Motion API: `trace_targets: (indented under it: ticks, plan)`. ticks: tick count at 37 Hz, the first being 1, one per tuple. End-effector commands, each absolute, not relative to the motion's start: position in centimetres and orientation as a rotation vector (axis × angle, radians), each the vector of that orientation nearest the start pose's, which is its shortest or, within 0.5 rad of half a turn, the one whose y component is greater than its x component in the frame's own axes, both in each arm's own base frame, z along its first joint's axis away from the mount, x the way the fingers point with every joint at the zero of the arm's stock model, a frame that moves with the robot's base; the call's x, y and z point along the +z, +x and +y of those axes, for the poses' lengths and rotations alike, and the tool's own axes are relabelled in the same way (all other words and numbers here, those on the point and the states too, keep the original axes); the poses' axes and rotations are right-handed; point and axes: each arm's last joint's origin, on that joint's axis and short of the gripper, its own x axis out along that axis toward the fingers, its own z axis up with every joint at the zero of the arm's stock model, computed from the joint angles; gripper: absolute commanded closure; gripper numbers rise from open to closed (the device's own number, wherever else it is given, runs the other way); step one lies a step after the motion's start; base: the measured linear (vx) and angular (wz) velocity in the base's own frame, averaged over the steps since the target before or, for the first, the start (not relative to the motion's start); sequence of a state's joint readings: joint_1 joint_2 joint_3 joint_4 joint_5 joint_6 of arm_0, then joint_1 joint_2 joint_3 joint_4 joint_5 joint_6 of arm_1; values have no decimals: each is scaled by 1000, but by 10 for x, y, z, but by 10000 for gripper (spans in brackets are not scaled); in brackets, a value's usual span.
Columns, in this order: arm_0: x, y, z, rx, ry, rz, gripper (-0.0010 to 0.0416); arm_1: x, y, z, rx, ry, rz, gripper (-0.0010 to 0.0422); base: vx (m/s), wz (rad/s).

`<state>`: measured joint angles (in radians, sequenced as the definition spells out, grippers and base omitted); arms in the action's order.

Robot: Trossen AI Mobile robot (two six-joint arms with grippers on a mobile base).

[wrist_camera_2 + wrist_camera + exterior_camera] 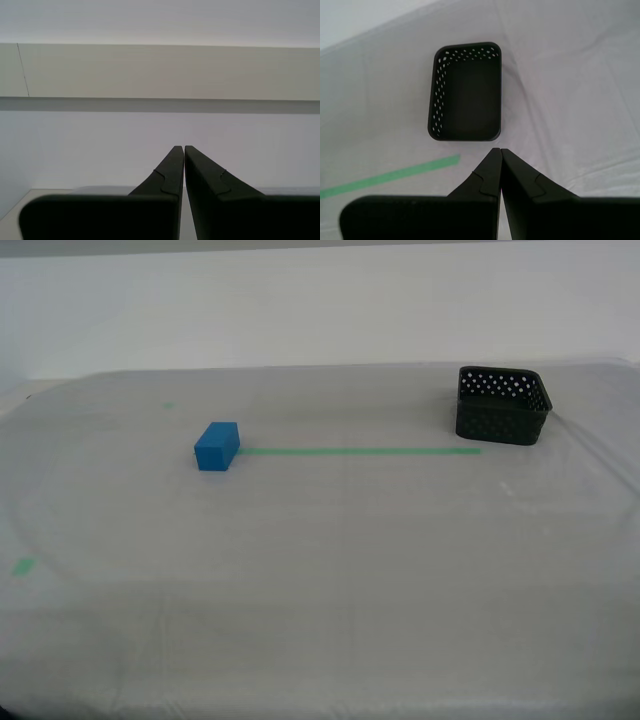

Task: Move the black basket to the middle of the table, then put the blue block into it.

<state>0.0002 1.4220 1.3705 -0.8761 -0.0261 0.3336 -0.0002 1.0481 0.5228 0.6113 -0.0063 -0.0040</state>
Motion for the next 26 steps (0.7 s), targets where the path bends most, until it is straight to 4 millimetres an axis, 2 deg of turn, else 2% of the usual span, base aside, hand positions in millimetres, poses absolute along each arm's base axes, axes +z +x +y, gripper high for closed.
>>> trace_targets:
  ticks: [1, 26]
  plan:
    - [334, 298, 1, -126, 325, 957, 406, 270, 227, 0, 6, -3, -91, 412, 0, 0]
    - [327, 363, 3, -139, 329, 1172, 406, 270, 227, 0, 6, -3, -91, 412, 0, 0]
